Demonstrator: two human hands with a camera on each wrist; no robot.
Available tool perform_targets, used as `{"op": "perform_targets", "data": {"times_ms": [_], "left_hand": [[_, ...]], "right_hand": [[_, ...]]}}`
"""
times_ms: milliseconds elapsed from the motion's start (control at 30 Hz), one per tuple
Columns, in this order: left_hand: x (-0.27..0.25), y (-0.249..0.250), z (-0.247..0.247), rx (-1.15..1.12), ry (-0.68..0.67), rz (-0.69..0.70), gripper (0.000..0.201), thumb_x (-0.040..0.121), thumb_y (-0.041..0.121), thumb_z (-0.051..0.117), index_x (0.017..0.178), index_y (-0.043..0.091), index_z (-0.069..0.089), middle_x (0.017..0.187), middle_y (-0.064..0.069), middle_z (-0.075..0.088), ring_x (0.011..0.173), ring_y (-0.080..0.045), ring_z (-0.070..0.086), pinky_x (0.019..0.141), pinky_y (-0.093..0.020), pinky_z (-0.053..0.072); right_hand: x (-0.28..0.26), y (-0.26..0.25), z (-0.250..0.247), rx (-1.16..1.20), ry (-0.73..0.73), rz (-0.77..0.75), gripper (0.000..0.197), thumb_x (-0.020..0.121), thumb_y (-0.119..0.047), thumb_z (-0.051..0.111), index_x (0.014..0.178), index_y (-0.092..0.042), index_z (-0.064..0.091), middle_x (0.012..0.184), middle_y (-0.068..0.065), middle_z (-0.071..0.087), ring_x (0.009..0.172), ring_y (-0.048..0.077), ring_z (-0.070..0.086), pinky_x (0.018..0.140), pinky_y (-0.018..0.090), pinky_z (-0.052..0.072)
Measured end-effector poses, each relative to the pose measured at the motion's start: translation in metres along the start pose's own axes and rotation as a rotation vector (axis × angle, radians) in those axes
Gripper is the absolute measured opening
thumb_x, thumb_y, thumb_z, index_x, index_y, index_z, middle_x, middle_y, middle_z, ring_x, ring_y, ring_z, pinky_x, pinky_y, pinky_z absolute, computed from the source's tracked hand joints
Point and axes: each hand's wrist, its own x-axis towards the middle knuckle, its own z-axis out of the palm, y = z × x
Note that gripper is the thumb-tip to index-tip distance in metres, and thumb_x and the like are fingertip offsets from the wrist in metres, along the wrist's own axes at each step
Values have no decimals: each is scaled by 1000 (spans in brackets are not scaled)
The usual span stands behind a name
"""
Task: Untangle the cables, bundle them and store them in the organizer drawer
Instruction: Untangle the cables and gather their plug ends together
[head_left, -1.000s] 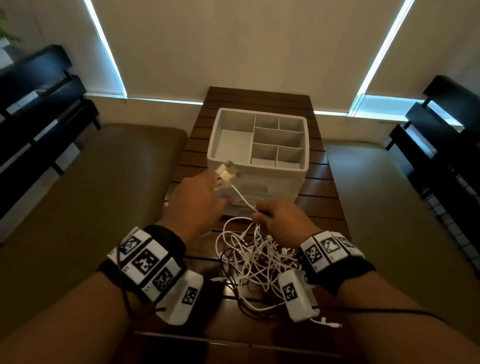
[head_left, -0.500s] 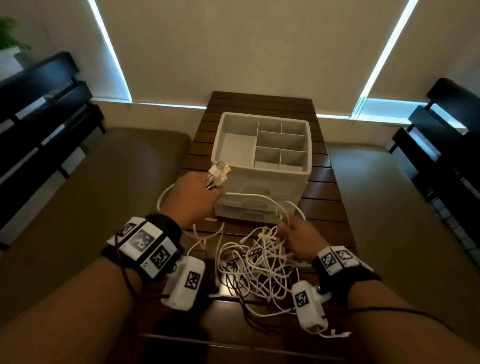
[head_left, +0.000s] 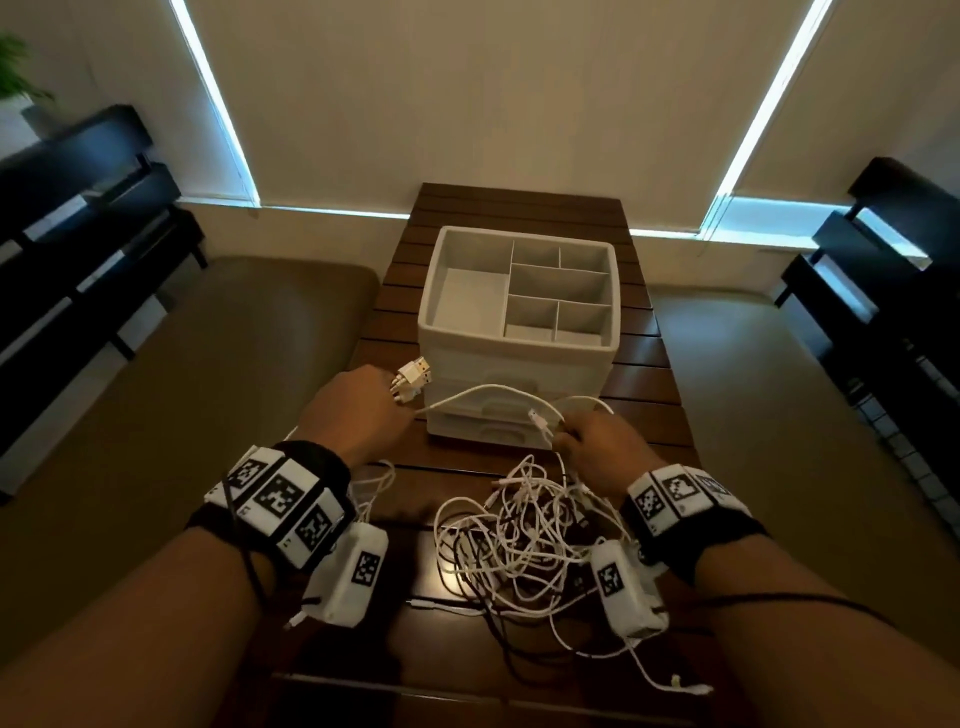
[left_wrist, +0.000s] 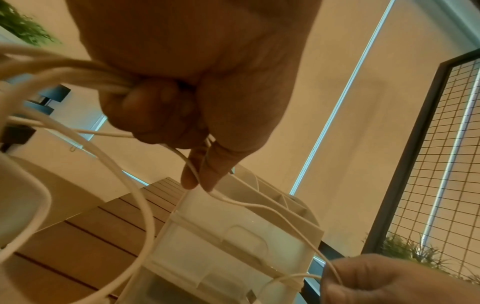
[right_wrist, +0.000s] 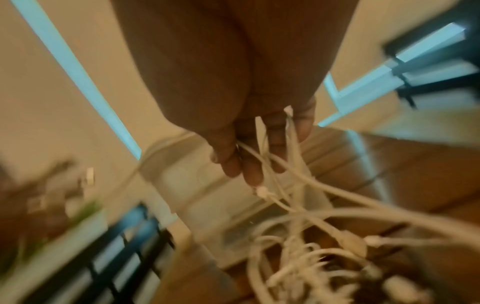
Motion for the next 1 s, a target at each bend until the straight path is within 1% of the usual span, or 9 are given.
{"op": "perform_targets", "data": {"times_ms": [100, 167, 333, 467, 600, 700, 800, 900, 1000], "left_hand": [[-2, 4, -2, -73, 79, 27, 18, 84, 28, 65, 101, 23, 65, 86, 1, 65, 80, -22, 63, 69, -32, 52], [-8, 17, 0, -259, 89, 151, 24, 84, 39, 70, 102, 25, 65, 90, 3, 67, 82, -16, 63, 74, -32, 53], [-24, 46, 7, -370, -156, 342, 20, 87, 42, 67, 83, 22, 69, 73, 5, 70, 68, -11, 66, 70, -36, 57], [-16, 29, -4, -443, -96, 261, 33, 89, 43, 64, 67, 18, 63, 65, -3, 62, 57, -13, 54, 59, -31, 44], [-12, 16, -25, -435, -59, 207, 29, 89, 37, 66, 79, 9, 68, 72, -7, 67, 65, -18, 59, 62, -30, 46], [-6, 8, -53, -495, 170, 112, 24, 93, 31, 62, 74, 15, 63, 63, 0, 55, 58, -12, 49, 54, -26, 36], [1, 4, -82, -375, 271, 112, 29, 93, 35, 61, 69, 18, 61, 68, -4, 59, 68, -21, 55, 58, -30, 38], [0, 9, -96, -161, 151, 94, 28, 90, 38, 63, 75, 15, 66, 77, -9, 65, 73, -24, 59, 61, -30, 38], [-8, 13, -96, -4, -38, 64, 33, 89, 41, 64, 70, 14, 64, 71, -7, 61, 64, -18, 54, 57, -27, 36]], "right_hand": [[0, -6, -3, 334, -62, 2, 21, 96, -26, 51, 84, -15, 64, 81, 10, 68, 66, 16, 61, 67, 38, 52], [-2, -16, -4, 462, -166, -72, 20, 96, -25, 51, 89, -14, 66, 84, 19, 68, 63, 19, 60, 64, 38, 51], [-6, -38, -7, 378, -178, -293, 18, 95, -27, 55, 89, -16, 69, 88, 4, 70, 78, 17, 64, 73, 32, 51], [-11, -19, -5, 451, -185, -156, 17, 94, -21, 56, 79, -18, 64, 67, 0, 60, 60, 11, 53, 61, 26, 44], [-23, -8, -6, 682, -179, -53, 21, 97, -12, 49, 81, -5, 62, 57, 7, 49, 46, 8, 48, 49, 17, 43], [-27, -6, -5, 384, -260, -52, 21, 97, -26, 53, 91, -13, 69, 64, -3, 56, 55, 6, 50, 55, 22, 42], [-36, -10, 12, -120, -545, -218, 24, 94, -35, 55, 103, -20, 71, 87, -7, 66, 75, 5, 55, 70, 25, 42], [-44, -22, 32, -309, -801, -316, 30, 91, -32, 60, 118, -22, 67, 115, -3, 67, 101, 11, 58, 89, 29, 45], [-41, -18, 33, -173, -828, -216, 36, 89, -20, 62, 125, -27, 63, 125, -9, 64, 103, 5, 58, 82, 17, 42]]}}
